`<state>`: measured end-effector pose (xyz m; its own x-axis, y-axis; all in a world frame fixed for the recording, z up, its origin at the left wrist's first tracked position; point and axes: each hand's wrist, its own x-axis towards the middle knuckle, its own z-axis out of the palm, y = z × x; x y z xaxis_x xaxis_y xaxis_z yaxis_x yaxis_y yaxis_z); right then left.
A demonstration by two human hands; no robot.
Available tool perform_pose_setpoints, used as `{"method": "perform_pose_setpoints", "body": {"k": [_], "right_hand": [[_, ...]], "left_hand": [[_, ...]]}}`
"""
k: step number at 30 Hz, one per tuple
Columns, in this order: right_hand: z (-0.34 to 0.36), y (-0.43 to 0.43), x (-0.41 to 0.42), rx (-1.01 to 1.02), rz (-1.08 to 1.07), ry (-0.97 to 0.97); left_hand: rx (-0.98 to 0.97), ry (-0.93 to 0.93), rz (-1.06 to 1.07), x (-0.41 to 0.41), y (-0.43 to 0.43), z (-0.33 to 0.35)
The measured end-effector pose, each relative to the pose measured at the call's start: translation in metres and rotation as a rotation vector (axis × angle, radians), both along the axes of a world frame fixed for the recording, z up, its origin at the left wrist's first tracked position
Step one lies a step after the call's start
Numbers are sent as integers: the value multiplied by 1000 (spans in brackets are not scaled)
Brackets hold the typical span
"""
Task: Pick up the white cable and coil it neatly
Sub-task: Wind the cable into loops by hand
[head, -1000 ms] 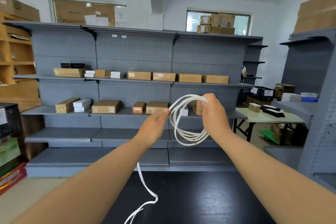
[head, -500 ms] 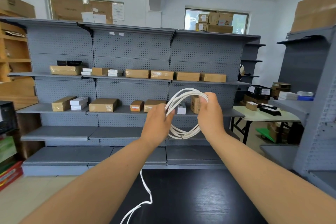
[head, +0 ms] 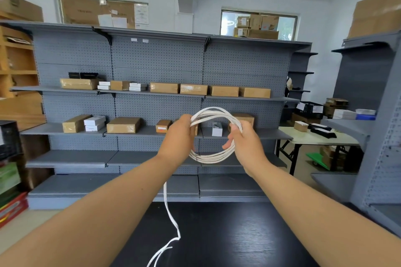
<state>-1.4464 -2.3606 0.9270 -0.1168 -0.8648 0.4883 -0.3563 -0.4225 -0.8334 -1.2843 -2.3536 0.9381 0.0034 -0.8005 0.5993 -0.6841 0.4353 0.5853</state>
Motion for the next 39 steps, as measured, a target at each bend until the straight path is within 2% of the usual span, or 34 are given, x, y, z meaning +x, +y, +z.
{"method": "perform_pose_setpoints", "body": {"k": [4, 8, 13, 19, 26, 30, 32, 36, 39], "right_hand": [[3, -3, -6, -7, -5, 246], [10, -1, 1, -130, -3, 435], [7, -1, 12, -115, 98, 649], [-4, 2, 11, -91, 96, 745], [1, 1, 3, -169, 15, 862], [0, 1, -2, -148, -58, 758], [-3, 2, -2, -159, -72, 718], [-7, 2, -4, -97, -52, 746], [-4, 4, -4, -60, 8, 772]], "left_hand": [[0, -277, 90, 5, -5, 15], [-16, -577, 103, 5, -10, 21], [13, -712, 46, 3, -9, 20], [100, -655, -49, 9, -9, 10], [312, -213, -356, 15, -11, 0], [349, -3, -451, 17, -9, -4], [316, -108, -413, 15, -8, -2], [132, -531, -217, 12, -9, 4], [80, -665, -135, 10, -12, 9]]}}
